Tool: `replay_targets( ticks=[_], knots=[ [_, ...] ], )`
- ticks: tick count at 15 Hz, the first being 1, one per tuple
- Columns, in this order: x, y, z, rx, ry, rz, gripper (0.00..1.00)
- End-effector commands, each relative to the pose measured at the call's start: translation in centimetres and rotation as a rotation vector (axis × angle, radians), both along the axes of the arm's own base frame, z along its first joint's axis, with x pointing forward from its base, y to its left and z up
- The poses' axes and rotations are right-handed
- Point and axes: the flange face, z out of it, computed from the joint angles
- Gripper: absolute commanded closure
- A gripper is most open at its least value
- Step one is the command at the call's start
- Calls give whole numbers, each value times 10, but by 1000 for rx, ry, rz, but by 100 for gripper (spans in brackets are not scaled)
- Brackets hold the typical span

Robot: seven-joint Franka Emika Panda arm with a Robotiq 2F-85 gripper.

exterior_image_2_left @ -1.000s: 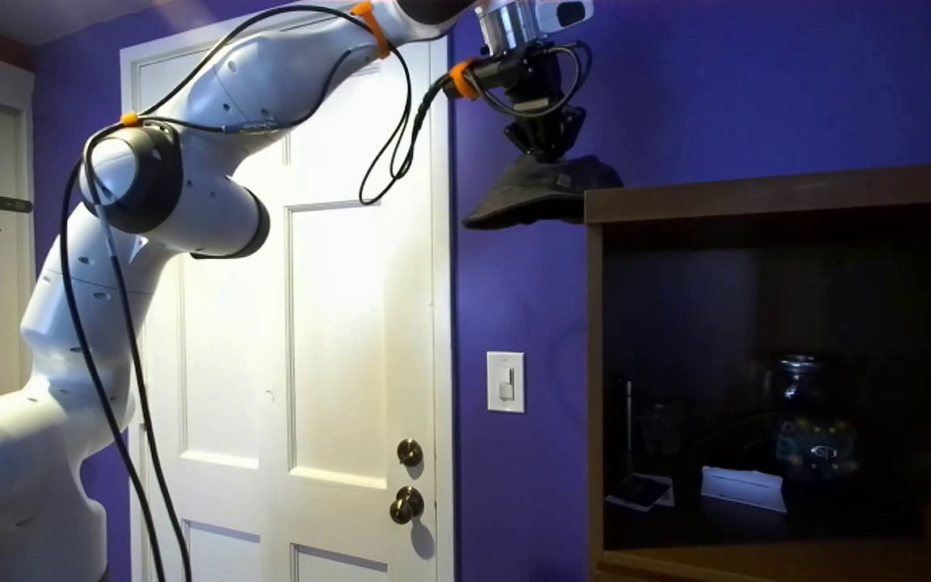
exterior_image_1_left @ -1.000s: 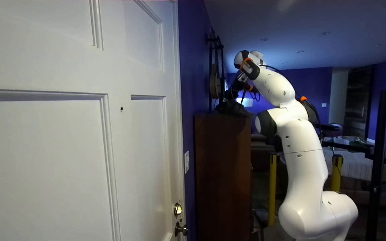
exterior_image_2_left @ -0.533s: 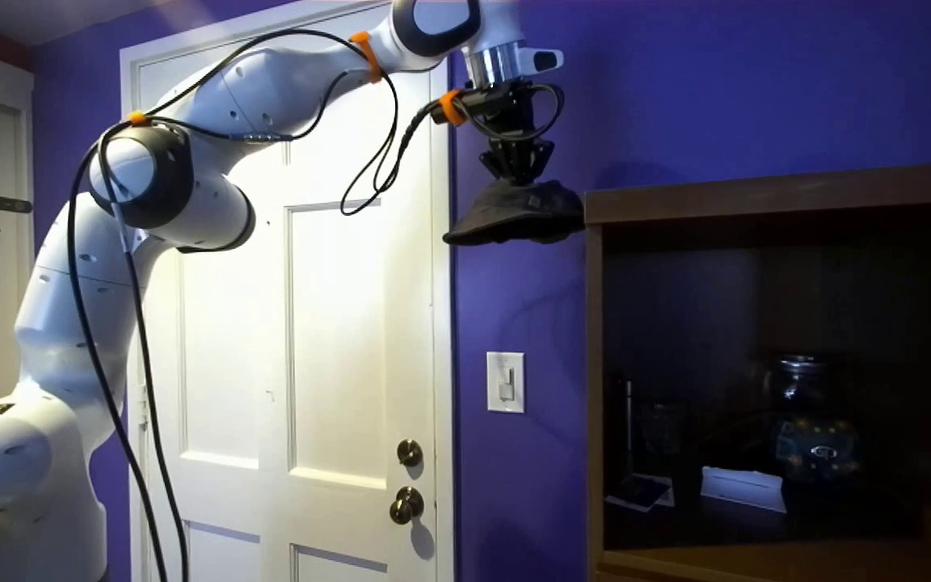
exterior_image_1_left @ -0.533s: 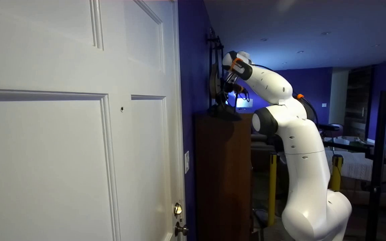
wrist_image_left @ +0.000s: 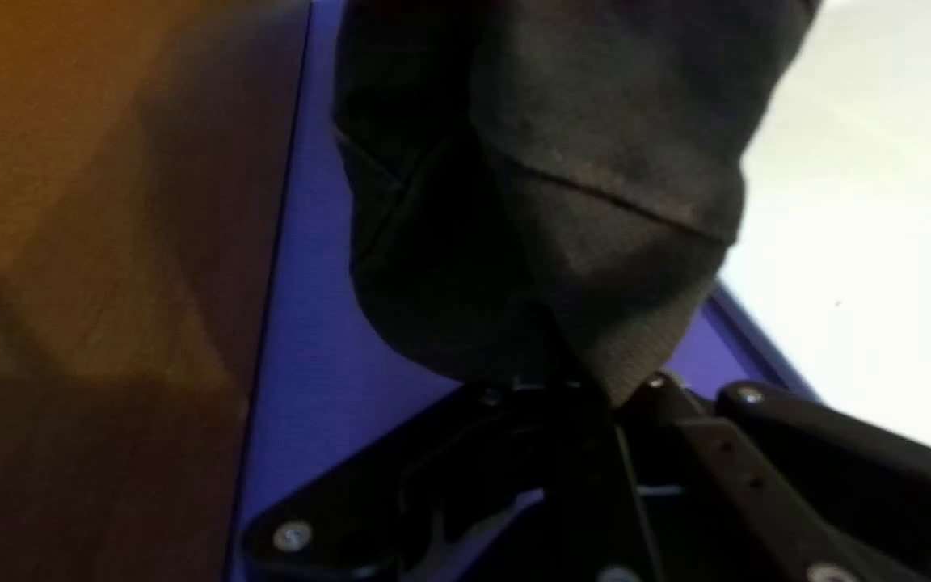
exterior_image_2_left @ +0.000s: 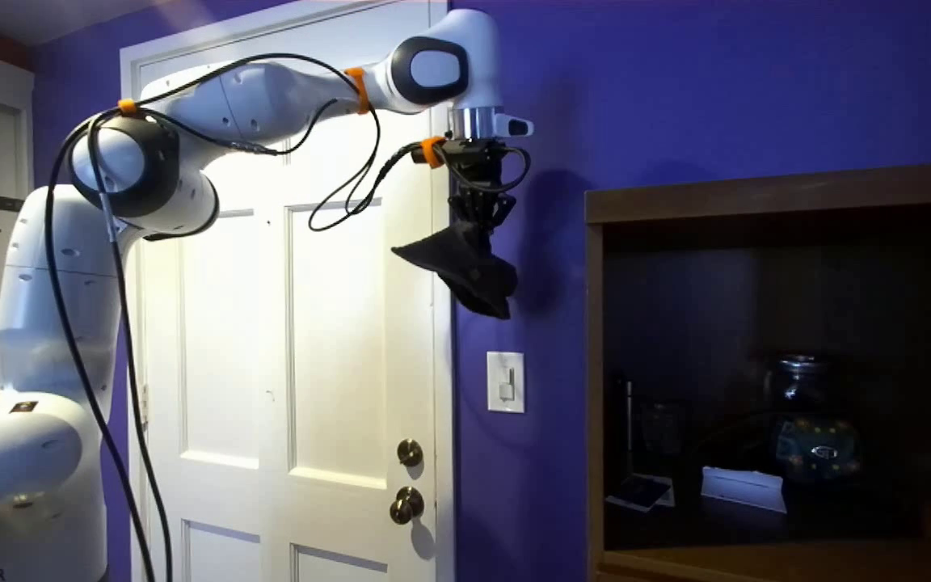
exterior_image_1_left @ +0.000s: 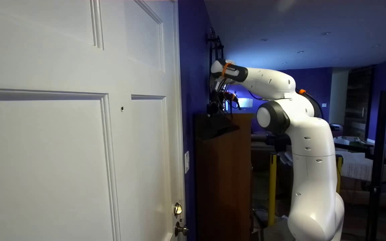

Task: Take the hat, then hang it on the door

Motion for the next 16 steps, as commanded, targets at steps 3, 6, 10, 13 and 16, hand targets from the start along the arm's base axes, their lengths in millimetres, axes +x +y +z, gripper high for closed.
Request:
replay_targets(
  ticks=[3, 6, 10, 13, 16],
  knots=[
    [-17, 47, -44, 29, 97, 63, 99],
    [-23, 64, -65, 44, 140, 89, 99],
    [-27, 84, -87, 54, 192, 124, 99],
    [-28, 99, -102, 55, 227, 147, 99],
    [-25, 116, -113, 26, 255, 207, 99]
  ],
)
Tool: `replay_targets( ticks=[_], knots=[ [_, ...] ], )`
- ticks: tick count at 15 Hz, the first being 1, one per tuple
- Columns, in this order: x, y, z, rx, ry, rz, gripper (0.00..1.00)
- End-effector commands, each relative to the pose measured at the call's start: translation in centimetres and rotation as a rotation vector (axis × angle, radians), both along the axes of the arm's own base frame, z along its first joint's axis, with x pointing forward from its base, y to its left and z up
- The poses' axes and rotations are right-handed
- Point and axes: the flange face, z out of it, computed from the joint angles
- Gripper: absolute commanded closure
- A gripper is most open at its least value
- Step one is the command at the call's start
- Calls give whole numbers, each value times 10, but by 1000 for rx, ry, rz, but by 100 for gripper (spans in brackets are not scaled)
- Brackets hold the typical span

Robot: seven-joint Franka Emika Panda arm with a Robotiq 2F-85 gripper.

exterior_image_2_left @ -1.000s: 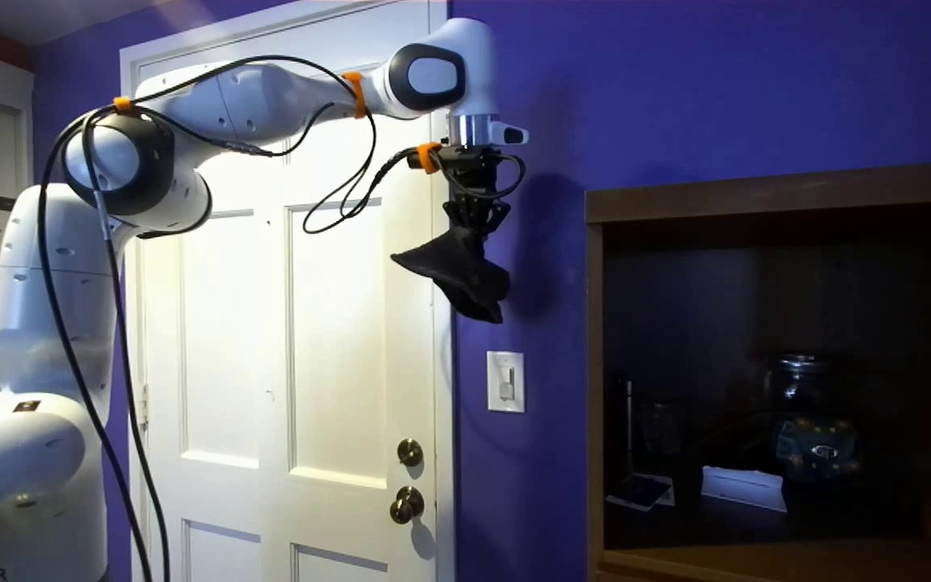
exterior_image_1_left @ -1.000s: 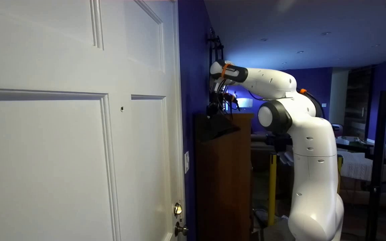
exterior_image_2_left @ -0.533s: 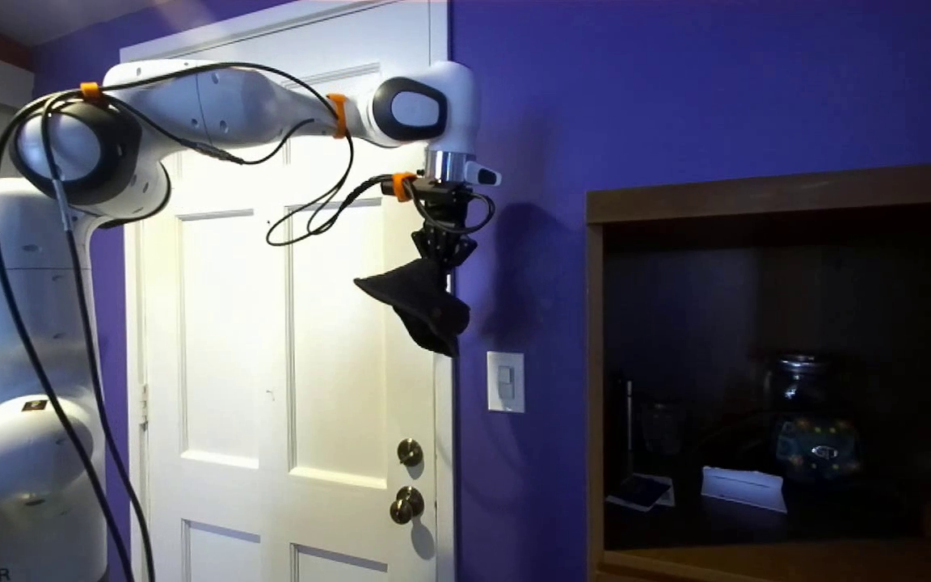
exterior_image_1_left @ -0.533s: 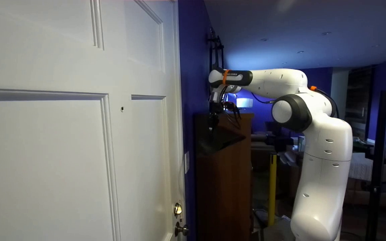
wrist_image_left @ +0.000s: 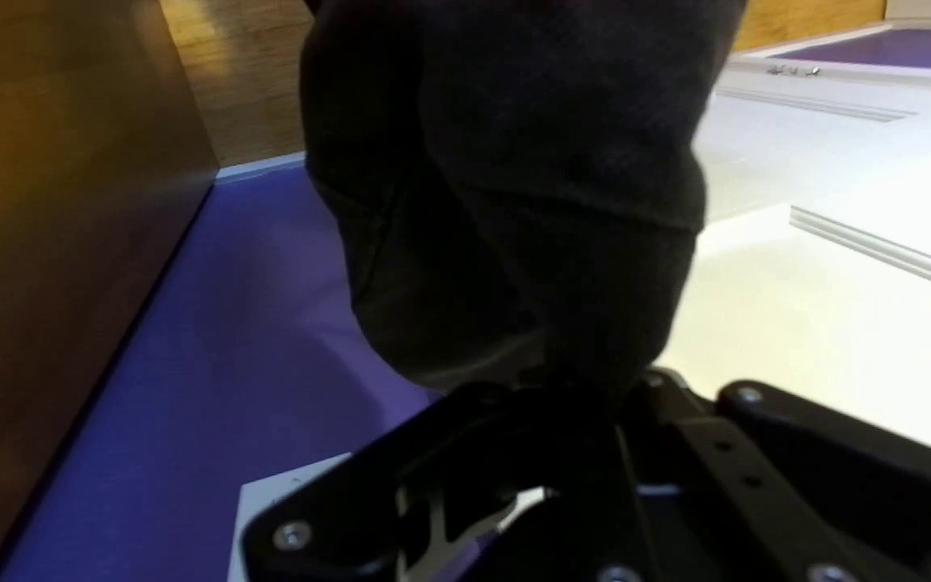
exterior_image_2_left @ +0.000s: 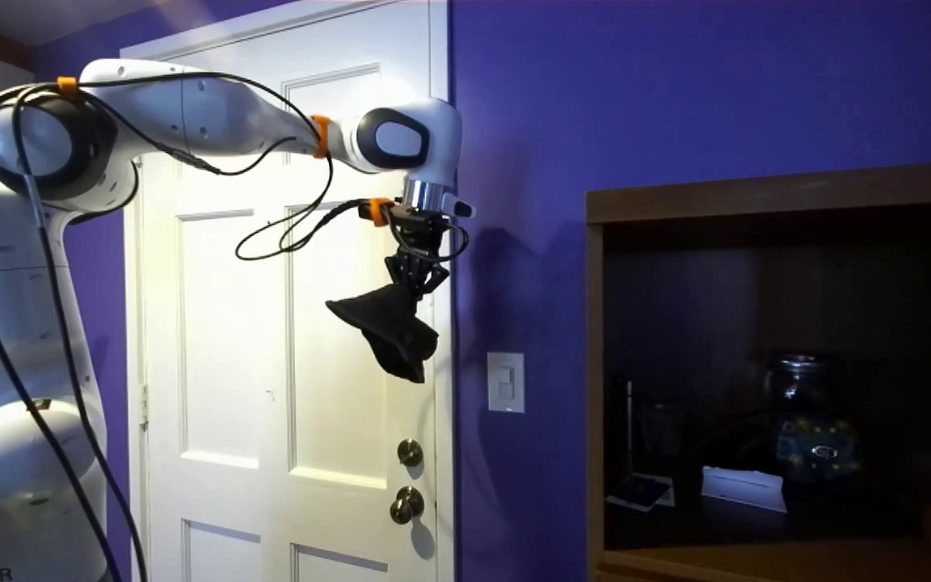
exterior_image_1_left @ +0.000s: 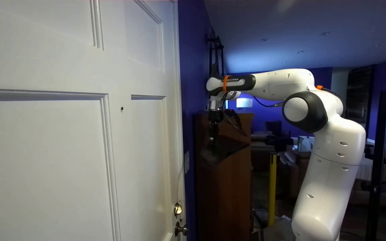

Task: Take the hat, then hang it on the door

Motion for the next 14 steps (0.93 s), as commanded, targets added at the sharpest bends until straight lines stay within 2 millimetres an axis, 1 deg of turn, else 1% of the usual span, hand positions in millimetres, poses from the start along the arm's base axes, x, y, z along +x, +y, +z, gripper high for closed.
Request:
replay_targets(
  ticks=[1, 3, 5, 9, 10, 12, 14],
  knots=[
    [-5, 27, -10, -56, 16, 66, 99],
    [-1, 42, -16, -79, 37, 117, 99],
    [2, 59, -18, -105, 51, 170, 99],
    [10, 96, -9, -173, 21, 268, 99],
    [19, 81, -14, -126, 50, 219, 97],
    [20, 94, -10, -142, 39, 247, 97],
    [18, 97, -10, -143, 36, 251, 97]
  ],
)
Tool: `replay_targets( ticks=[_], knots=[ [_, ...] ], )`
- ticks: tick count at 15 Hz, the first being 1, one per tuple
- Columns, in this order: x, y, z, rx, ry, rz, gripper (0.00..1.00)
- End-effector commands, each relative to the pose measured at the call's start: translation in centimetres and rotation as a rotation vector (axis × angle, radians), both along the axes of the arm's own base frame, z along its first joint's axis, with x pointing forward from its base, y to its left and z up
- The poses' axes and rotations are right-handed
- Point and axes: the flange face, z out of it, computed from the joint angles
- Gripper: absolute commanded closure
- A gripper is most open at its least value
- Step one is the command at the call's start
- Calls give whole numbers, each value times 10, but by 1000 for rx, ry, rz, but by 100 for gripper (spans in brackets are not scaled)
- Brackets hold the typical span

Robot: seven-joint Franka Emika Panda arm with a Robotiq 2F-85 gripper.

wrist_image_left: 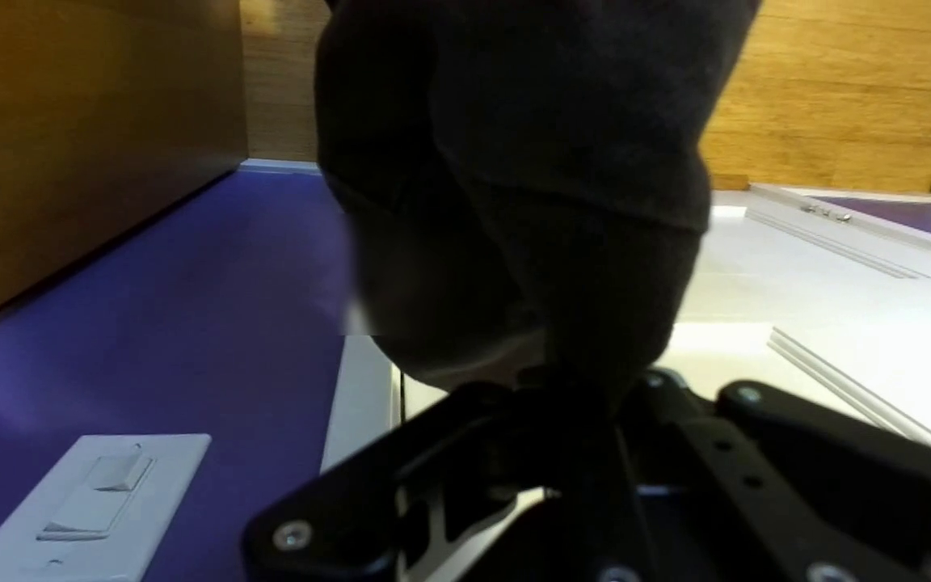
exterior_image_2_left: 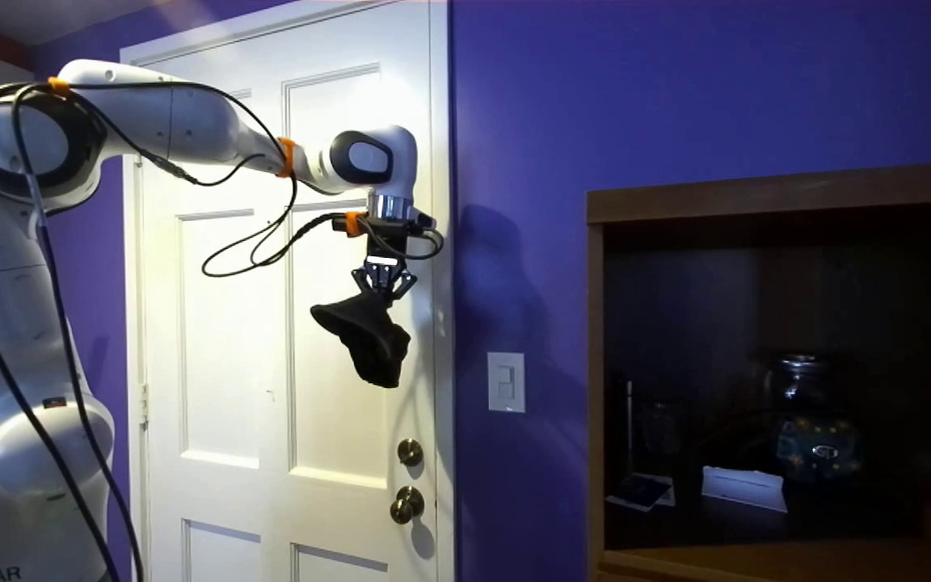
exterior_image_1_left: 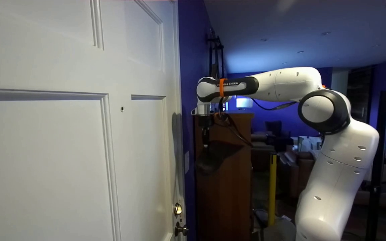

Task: Take the hat, then hang it on the door

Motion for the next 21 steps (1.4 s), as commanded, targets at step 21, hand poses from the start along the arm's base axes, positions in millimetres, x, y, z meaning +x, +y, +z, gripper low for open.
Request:
replay_targets(
  ticks=[21],
  knots=[
    [9, 57, 1, 30, -121, 93, 99]
  ],
)
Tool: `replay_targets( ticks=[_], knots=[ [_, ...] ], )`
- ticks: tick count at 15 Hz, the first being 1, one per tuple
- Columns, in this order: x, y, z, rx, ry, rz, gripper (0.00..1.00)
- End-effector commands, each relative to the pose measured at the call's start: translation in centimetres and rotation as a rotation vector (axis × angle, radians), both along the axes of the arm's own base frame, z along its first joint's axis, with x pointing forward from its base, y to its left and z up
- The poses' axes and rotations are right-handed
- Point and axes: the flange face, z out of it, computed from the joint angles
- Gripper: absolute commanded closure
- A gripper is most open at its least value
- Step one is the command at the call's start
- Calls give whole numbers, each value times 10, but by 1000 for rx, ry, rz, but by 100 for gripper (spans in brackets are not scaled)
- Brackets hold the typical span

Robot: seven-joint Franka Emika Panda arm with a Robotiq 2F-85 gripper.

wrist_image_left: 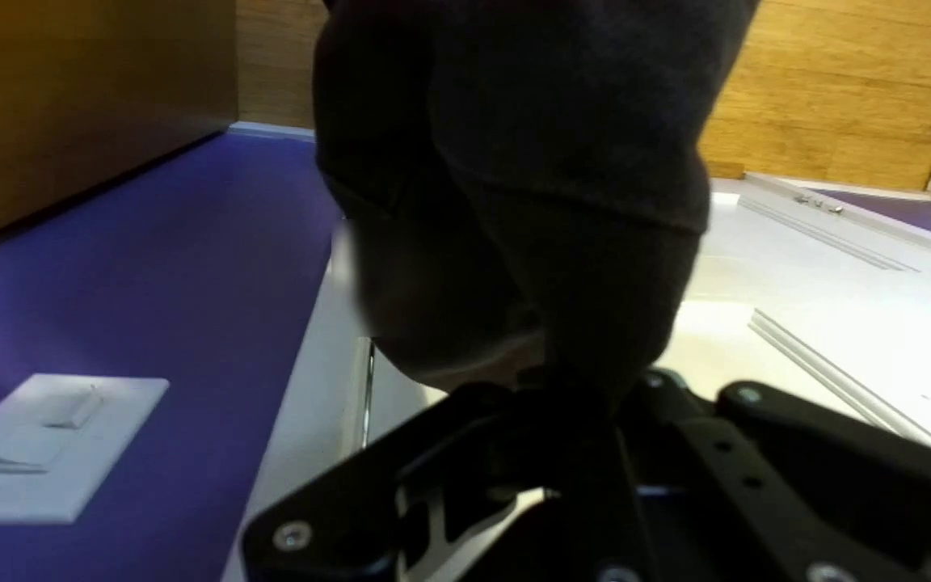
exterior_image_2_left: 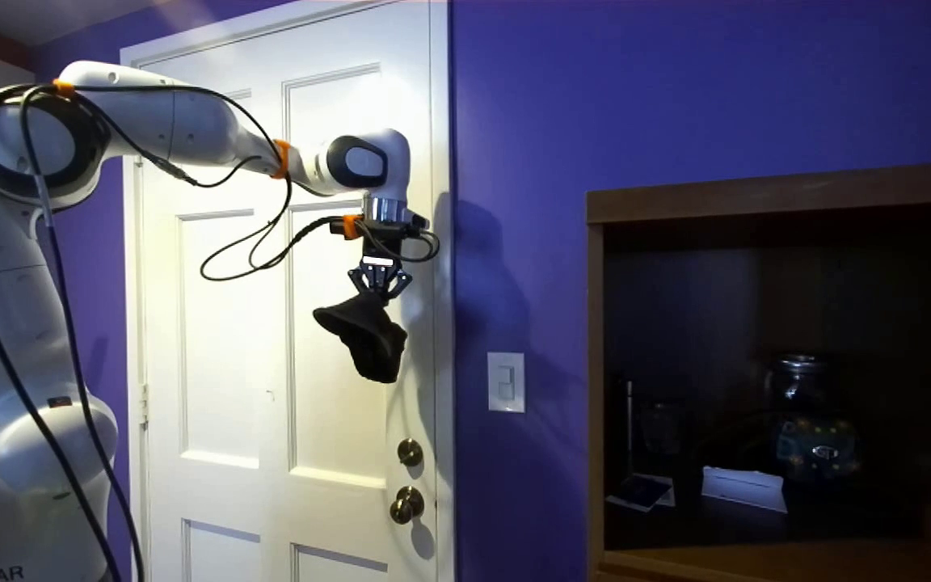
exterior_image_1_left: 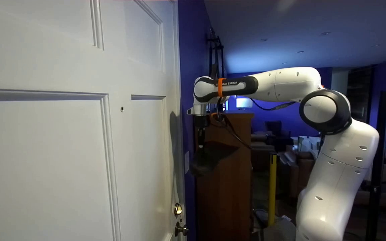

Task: Take the hat, then hang it on the door

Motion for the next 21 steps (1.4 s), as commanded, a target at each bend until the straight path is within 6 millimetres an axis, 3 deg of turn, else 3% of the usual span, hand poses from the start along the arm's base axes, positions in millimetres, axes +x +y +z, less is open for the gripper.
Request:
replay_targets(
  ticks=[1, 6, 10, 21],
  knots=[
    [-2, 44, -1, 40, -110, 60, 99],
    [-9, 106, -24, 165, -235, 149, 99],
    [-19, 142, -43, 213, -309, 260, 99],
    [-25, 196, -89, 177, -383, 809, 99]
  ],
)
